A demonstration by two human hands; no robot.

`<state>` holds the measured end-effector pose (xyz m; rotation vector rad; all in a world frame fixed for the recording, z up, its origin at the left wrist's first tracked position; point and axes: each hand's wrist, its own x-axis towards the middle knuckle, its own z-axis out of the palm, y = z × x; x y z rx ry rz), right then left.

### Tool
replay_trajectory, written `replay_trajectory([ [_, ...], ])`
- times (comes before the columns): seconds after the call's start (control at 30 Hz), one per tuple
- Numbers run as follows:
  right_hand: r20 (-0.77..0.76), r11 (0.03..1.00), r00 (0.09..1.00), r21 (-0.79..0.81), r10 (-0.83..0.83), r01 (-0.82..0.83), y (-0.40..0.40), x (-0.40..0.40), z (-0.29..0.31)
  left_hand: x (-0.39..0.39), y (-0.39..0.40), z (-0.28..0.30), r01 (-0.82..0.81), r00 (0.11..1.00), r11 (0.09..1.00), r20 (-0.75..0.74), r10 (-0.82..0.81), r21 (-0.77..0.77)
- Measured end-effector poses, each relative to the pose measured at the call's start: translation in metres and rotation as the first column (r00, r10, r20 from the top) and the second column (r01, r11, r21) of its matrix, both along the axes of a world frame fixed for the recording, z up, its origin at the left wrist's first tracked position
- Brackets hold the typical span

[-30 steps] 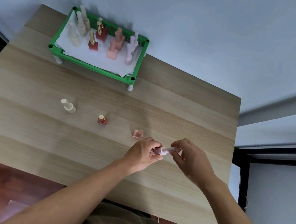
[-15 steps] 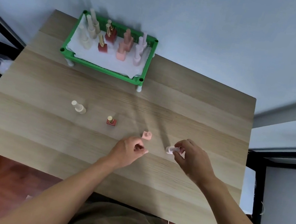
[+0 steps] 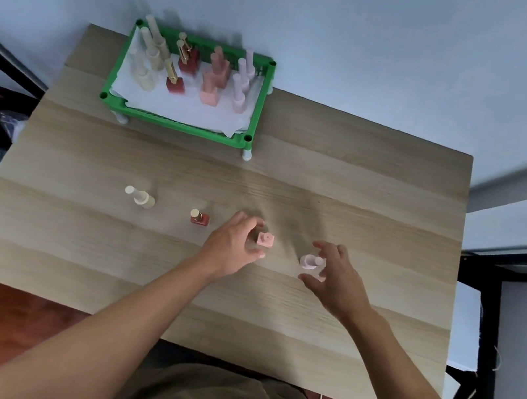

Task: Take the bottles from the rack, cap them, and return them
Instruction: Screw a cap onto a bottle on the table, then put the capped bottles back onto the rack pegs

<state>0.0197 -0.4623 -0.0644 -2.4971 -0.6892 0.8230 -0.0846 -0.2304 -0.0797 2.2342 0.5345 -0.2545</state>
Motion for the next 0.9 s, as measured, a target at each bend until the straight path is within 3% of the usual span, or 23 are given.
replay_trajectory([
  [0.37,-0.044,0.971,0.976,0.102,-0.212,0.215,0.003,-0.014,-0.026,0.017,-0.003,0.005,0.077,0.997,0.995,-0.029,-0.075,0.063],
  [0.67,-0.009,0.973,0.984,0.148,-0.180,0.179,0.007,-0.004,-0.006,0.021,0.000,0.020,0.096,0.994,0.993,0.037,-0.098,0.069],
  [0.9,0.088,0.960,0.984,0.247,-0.157,0.131,0.026,0.024,0.032,0.040,0.007,0.059,0.015,0.988,1.000,0.153,-0.017,0.013],
])
